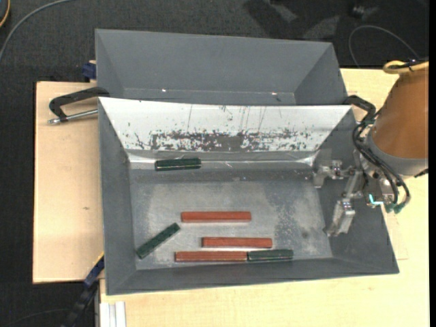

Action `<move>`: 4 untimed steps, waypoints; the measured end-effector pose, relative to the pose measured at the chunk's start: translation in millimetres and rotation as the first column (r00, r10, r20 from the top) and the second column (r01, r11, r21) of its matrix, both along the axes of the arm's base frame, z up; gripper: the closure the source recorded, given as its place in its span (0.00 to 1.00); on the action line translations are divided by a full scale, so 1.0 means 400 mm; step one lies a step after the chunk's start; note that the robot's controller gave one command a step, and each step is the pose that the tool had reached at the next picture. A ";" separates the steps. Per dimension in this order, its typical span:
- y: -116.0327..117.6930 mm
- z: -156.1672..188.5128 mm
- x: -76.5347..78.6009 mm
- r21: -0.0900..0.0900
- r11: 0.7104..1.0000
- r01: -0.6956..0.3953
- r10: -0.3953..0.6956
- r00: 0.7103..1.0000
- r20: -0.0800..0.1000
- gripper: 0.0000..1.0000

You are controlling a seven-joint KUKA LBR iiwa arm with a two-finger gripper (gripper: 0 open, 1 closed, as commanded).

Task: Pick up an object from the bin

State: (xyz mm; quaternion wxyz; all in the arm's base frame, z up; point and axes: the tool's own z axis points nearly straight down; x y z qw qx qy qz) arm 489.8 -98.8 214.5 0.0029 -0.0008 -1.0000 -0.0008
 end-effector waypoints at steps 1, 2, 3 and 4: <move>0.146 -0.210 0.060 0.003 0.994 -0.106 0.106 0.994 0.000 0.00; 0.287 -0.353 0.090 0.003 0.997 -0.083 0.083 0.997 0.002 0.00; 0.277 -0.345 0.092 0.000 0.997 -0.078 0.078 0.997 0.006 1.00; 0.271 0.011 0.152 -0.002 0.996 -0.093 0.093 0.995 0.022 1.00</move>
Offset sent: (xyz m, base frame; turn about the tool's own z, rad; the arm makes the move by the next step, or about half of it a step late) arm 0.0242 0.0542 -0.0810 -0.1011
